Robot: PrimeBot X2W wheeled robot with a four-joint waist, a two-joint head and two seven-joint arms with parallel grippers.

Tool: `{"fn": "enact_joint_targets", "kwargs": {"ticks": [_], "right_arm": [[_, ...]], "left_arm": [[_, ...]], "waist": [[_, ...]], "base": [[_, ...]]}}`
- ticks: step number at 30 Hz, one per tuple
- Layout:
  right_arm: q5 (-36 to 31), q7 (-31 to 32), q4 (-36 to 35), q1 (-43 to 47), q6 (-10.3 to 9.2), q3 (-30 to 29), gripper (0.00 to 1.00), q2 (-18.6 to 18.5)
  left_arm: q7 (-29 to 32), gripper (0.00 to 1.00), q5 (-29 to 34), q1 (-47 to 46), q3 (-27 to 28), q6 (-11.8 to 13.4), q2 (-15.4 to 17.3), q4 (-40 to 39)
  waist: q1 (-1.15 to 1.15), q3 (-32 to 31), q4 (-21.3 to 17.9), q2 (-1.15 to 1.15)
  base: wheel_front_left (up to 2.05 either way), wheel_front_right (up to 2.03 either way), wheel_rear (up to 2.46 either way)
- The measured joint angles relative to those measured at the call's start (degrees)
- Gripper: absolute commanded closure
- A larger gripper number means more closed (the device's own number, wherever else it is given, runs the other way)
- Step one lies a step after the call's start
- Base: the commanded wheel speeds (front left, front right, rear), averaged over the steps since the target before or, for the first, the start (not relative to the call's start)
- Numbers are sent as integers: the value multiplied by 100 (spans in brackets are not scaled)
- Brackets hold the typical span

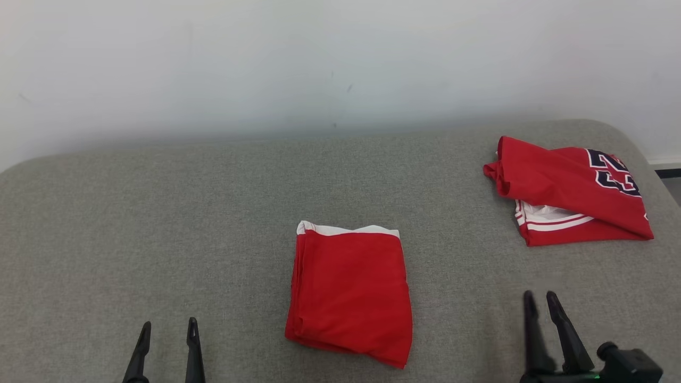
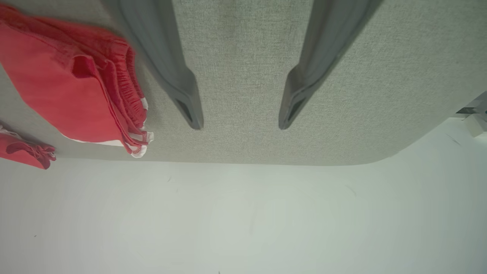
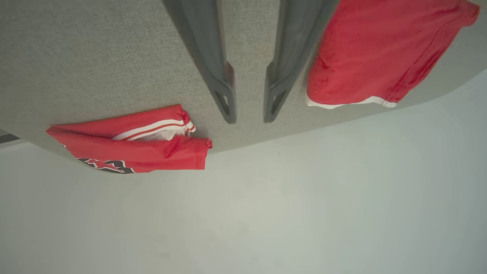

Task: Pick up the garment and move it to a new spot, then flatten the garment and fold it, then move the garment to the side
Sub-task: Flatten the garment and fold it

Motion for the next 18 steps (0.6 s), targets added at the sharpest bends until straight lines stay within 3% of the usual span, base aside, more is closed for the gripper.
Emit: {"fn": "enact_joint_targets", "kwargs": {"ticks": [1,2,18], "right_arm": [[-16,-1,2,49,0,29,12,29],[-32,-1,2,93,0,43,2,45],[-365,-1,213,241,0,154,0,143]], "left_arm": [[0,0,2,-1,14,-3,1,-9],[0,0,3,2,20,-5,-1,-14],[0,0,48,131,-108,52,-2,-48]], "waist": [[0,-10,-11,0],[0,-18,-19,0],[0,-122,105,0]], "base": [[0,0,0],[0,0,0],[0,0,0]]}}
